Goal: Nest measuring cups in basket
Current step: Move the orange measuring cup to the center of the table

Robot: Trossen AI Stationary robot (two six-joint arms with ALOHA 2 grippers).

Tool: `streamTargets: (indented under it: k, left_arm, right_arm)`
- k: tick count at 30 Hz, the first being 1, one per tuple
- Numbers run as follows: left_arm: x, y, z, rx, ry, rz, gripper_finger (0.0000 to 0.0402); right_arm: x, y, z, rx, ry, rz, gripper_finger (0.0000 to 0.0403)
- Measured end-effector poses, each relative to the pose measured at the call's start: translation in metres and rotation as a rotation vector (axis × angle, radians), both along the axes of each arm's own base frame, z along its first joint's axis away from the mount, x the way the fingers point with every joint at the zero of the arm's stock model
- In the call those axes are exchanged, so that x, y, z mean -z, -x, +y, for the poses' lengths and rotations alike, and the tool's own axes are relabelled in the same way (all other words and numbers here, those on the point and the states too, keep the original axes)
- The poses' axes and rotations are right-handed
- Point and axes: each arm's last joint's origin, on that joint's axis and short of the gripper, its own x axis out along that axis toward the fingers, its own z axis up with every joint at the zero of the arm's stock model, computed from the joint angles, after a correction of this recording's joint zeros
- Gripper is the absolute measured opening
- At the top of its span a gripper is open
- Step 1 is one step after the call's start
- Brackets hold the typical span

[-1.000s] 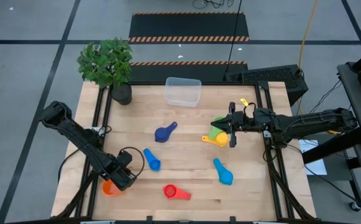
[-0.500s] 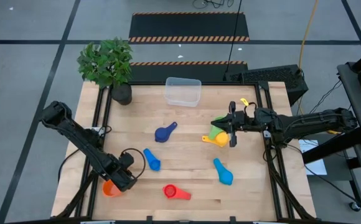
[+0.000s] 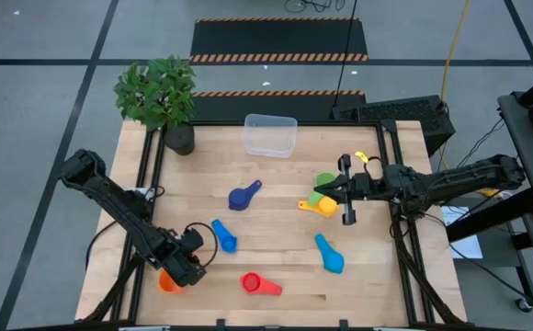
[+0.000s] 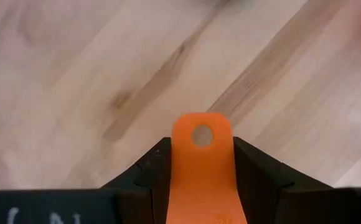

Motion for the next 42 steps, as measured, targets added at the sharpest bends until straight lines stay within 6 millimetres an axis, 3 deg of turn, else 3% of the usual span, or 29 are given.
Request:
streamTargets:
  k: [5, 9, 14, 22, 31, 37, 42]
  left_arm:
    - [-0.013, -0.008, -0.003, 0.064, -0.062, -0.1, 0.0141]
    - [-0.022, -0.015, -0.003, 0.107, -0.107, -0.158, 0.0141]
    - [-0.031, -0.024, 0.0, 0.151, -0.16, -0.217, 0.0141]
    - [-0.039, -0.04, 0.0, 0.272, -0.176, -0.346, 0.0141]
    - [-0.048, -0.057, -0.001, 0.426, -0.222, -0.505, 0.0141]
    - [-0.055, -0.066, -0.003, 0.514, -0.248, -0.615, 0.0141]
    - [-0.059, -0.07, -0.006, 0.559, -0.265, -0.672, 0.0141]
  right_arm:
    - [0.0, 0.0, 0.011, 0.015, 0.089, 0.005, 0.0]
    - [-0.011, -0.01, 0.026, -0.02, 0.167, 0.051, 0.0]
    - [-0.014, -0.039, 0.057, -0.008, 0.383, 0.234, 0.0]
    - [0.004, -0.091, 0.097, -0.069, 0.661, 0.358, 0.0006]
    - [0.03, -0.134, 0.118, -0.093, 0.83, 0.351, 0.0085]
    - [0.047, -0.149, 0.133, -0.083, 0.907, 0.231, 0.0138]
    - [0.055, -0.157, 0.14, -0.056, 0.916, 0.145, 0.0155]
